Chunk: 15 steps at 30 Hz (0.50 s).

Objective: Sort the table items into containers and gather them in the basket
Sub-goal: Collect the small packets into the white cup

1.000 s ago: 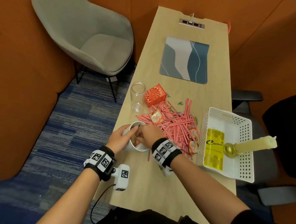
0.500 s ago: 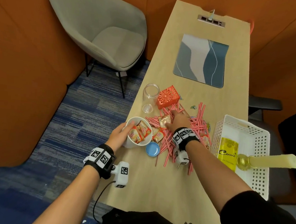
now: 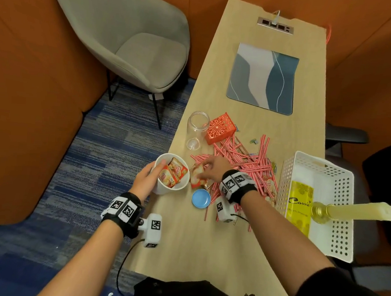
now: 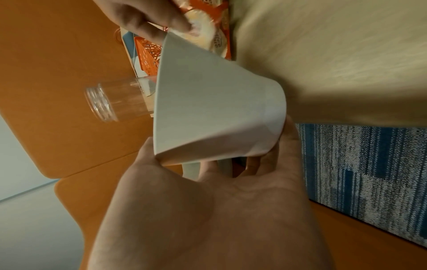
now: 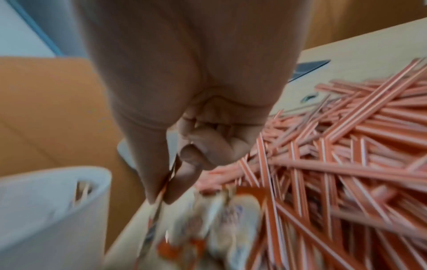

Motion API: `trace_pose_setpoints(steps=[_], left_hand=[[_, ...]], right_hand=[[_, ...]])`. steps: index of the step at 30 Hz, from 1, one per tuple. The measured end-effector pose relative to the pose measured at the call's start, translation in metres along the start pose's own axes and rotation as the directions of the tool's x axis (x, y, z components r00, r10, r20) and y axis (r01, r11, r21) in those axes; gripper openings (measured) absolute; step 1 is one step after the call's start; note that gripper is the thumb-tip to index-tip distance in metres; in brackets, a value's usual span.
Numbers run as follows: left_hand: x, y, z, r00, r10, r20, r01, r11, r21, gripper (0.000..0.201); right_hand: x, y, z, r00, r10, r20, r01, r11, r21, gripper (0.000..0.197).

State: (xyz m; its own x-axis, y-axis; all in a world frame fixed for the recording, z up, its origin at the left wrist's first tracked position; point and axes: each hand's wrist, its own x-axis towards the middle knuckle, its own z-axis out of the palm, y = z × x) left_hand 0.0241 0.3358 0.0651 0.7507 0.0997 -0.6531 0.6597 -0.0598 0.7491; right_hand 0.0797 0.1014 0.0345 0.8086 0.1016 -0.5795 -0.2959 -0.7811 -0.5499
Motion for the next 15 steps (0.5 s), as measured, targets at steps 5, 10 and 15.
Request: trace_pose_setpoints(steps=[5, 10, 15], left_hand=[[-0.002, 0.001, 0.0, 1.0, 0.009, 0.006, -0.009, 1.0, -0.018, 0.017], [0.002, -0.002, 0.005, 1.0, -0.004, -0.009, 0.004, 1.0, -0.031, 0.025], [0.006, -0.004, 0.01, 1.0, -0.014, 0.006, 0.014, 0.999, -0.05, 0.027]], right_hand=[[0.007, 0.001, 0.029, 0.99, 0.099, -0.1, -0.117, 0.974, -0.195, 0.051], [0.006, -0.004, 0.03, 0.986, 0.082, -0.143, -0.118, 0.955, -0.273, 0.057], [0.006, -0.001, 0.027, 0.991, 0.088, -0.106, -0.115, 0.951, -0.288, 0.048]])
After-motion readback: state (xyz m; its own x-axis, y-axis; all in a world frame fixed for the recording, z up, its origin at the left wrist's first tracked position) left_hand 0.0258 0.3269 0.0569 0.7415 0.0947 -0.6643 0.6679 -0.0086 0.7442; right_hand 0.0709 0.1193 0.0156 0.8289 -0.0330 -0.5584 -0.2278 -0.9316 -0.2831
